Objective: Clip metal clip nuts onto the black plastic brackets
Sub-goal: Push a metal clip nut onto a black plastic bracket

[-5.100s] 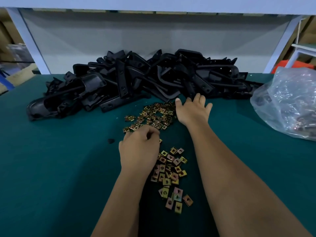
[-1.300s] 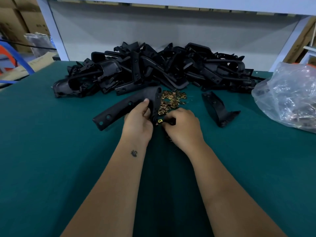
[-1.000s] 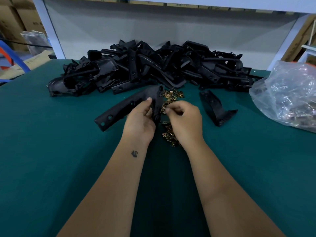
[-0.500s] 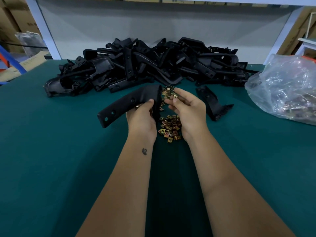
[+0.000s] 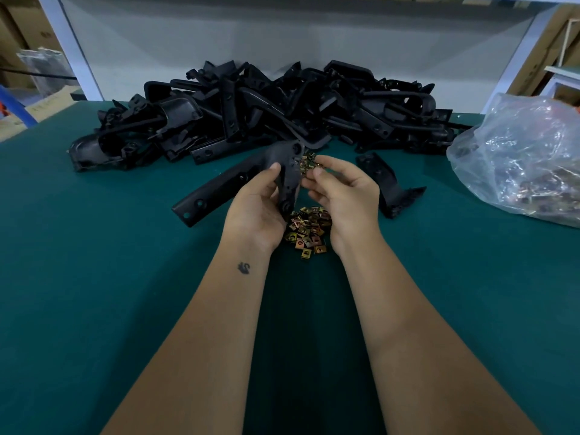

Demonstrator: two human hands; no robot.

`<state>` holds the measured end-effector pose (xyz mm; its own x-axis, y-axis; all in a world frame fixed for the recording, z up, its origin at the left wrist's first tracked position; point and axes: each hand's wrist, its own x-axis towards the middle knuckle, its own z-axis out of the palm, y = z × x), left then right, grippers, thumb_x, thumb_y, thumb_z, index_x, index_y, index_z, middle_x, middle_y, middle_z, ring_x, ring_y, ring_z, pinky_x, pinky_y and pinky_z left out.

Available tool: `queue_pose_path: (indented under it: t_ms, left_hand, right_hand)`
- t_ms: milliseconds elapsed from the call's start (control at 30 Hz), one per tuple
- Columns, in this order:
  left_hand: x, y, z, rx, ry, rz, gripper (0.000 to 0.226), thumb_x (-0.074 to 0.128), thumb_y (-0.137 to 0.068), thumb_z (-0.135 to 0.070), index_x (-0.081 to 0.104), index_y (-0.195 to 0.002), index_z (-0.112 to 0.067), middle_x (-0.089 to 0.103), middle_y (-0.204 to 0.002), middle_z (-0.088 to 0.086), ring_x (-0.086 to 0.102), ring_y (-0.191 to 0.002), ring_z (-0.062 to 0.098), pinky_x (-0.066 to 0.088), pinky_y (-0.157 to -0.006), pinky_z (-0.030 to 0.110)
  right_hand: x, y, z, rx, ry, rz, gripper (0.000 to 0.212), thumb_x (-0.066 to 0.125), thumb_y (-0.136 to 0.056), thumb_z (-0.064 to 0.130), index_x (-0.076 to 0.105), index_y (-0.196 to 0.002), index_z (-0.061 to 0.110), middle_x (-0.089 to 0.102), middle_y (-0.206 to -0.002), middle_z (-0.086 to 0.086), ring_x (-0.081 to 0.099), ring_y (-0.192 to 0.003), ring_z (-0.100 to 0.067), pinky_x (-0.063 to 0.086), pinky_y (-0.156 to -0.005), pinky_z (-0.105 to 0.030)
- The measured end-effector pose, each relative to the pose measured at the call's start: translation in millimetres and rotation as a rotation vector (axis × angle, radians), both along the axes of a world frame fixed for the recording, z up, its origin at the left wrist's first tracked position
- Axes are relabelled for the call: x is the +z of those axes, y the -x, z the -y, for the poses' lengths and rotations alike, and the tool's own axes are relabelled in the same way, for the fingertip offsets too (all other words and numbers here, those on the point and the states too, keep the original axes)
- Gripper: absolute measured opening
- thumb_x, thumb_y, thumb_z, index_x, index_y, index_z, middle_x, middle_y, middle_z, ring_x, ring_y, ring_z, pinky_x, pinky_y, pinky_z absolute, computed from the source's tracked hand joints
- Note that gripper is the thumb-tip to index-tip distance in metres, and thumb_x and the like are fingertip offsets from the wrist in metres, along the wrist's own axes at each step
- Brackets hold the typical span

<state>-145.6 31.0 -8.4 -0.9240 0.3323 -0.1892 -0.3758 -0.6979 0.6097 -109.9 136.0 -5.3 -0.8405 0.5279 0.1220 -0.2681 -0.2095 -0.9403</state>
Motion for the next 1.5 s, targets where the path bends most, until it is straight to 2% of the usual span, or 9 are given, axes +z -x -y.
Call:
queue_pose_path:
  t_ms: [233, 333, 533, 733, 933, 1133, 1233, 1333, 1500]
  left_hand:
    - [3.1, -4.5, -0.8, -0.03, 0.048, -0.026, 0.015, 0.058, -0.096, -0.012, 0.071, -0.09, -0.009, 0.075, -0.08, 0.002, 0.069, -0.076, 0.013, 0.054, -0.077, 0.024]
    - [2.0, -3.4, -1.3, -0.038, 0.024, -0.025, 0.031, 0.057, -0.096, -0.011, 0.077, -0.072, -0.01, 0.075, -0.079, 0.004, 0.071, -0.072, 0.014, 0.055, -0.075, 0.024]
    - [1.5, -3.6, -1.6, -0.05, -0.005, -0.006, 0.041, 0.058, -0.095, -0.008, 0.078, -0.059, -0.011, 0.075, -0.077, 0.004, 0.072, -0.068, 0.013, 0.057, -0.069, 0.023]
    - [2.0, -3.9, -1.1, -0.032, -0.023, 0.004, 0.015, 0.059, -0.094, -0.007, 0.072, -0.086, -0.006, 0.075, -0.083, 0.006, 0.071, -0.075, 0.015, 0.057, -0.076, 0.023]
    - [1.3, -4.0, -1.2, -0.053, -0.023, -0.003, 0.009, 0.061, -0.094, -0.009, 0.069, -0.094, -0.006, 0.075, -0.085, 0.006, 0.072, -0.073, 0.014, 0.058, -0.069, 0.022]
    - [1.7, -4.2, 0.3, -0.139, -0.008, -0.03, 0.012, 0.062, -0.094, -0.015, 0.07, -0.097, -0.006, 0.076, -0.091, 0.009, 0.075, -0.082, 0.018, 0.061, -0.079, 0.031]
    - [3.6, -5.5, 0.2, -0.2, 0.06, -0.076, 0.014, 0.062, -0.095, -0.02, 0.07, -0.1, -0.01, 0.077, -0.092, 0.005, 0.074, -0.082, 0.015, 0.06, -0.069, 0.028]
    - [5.6, -7.1, -0.8, -0.208, 0.124, -0.083, 0.012, 0.063, -0.095, -0.021, 0.071, -0.097, -0.012, 0.076, -0.087, 0.001, 0.072, -0.072, 0.011, 0.054, -0.055, 0.02]
    - [5.6, -7.9, -1.3, -0.203, 0.164, -0.13, 0.011, 0.063, -0.095, -0.022, 0.07, -0.098, -0.015, 0.074, -0.084, -0.002, 0.067, -0.068, 0.007, 0.05, -0.055, 0.017]
  right_hand:
    - [-0.8, 2.1, 3.5, -0.016, 0.075, -0.041, 0.016, 0.063, -0.091, 0.0, 0.072, -0.094, 0.012, 0.073, -0.093, -0.011, 0.07, -0.086, -0.02, 0.056, -0.078, -0.028]
    - [-1.5, 2.4, 3.1, -0.013, 0.071, -0.053, 0.026, 0.066, -0.089, -0.002, 0.069, -0.099, 0.022, 0.07, -0.078, -0.001, 0.068, -0.082, -0.014, 0.054, -0.075, -0.024]
    - [0.0, 1.8, 3.9, 0.017, 0.112, -0.056, 0.014, 0.065, -0.089, -0.003, 0.07, -0.089, 0.01, 0.073, -0.085, -0.006, 0.069, -0.079, -0.016, 0.055, -0.077, -0.027]
    - [1.4, 1.1, 4.6, 0.06, 0.094, -0.044, 0.012, 0.067, -0.088, -0.001, 0.07, -0.087, 0.01, 0.071, -0.085, -0.005, 0.067, -0.084, -0.018, 0.054, -0.086, -0.034]
    - [2.3, -0.1, 3.9, 0.087, 0.124, -0.051, 0.012, 0.066, -0.088, -0.001, 0.07, -0.087, 0.01, 0.072, -0.083, -0.003, 0.066, -0.082, -0.015, 0.054, -0.084, -0.03]
    - [5.1, -1.3, 4.4, 0.099, 0.141, -0.061, 0.013, 0.066, -0.087, -0.002, 0.07, -0.085, 0.01, 0.071, -0.089, -0.006, 0.065, -0.091, -0.02, 0.051, -0.095, -0.038]
    - [6.3, -1.6, 3.6, 0.107, 0.246, -0.08, 0.014, 0.064, -0.088, -0.004, 0.068, -0.085, 0.009, 0.069, -0.085, -0.007, 0.065, -0.082, -0.017, 0.056, -0.083, -0.033]
    - [6.2, -3.5, 5.1, 0.12, 0.271, -0.072, 0.015, 0.064, -0.089, -0.002, 0.067, -0.095, 0.012, 0.062, -0.079, -0.006, 0.054, -0.057, -0.01, 0.048, -0.048, -0.026]
    - [5.4, -3.9, 7.3, 0.103, 0.232, -0.053, 0.018, 0.066, -0.088, 0.003, 0.067, -0.098, 0.019, 0.059, -0.076, 0.001, 0.051, -0.054, -0.006, 0.045, -0.046, -0.024]
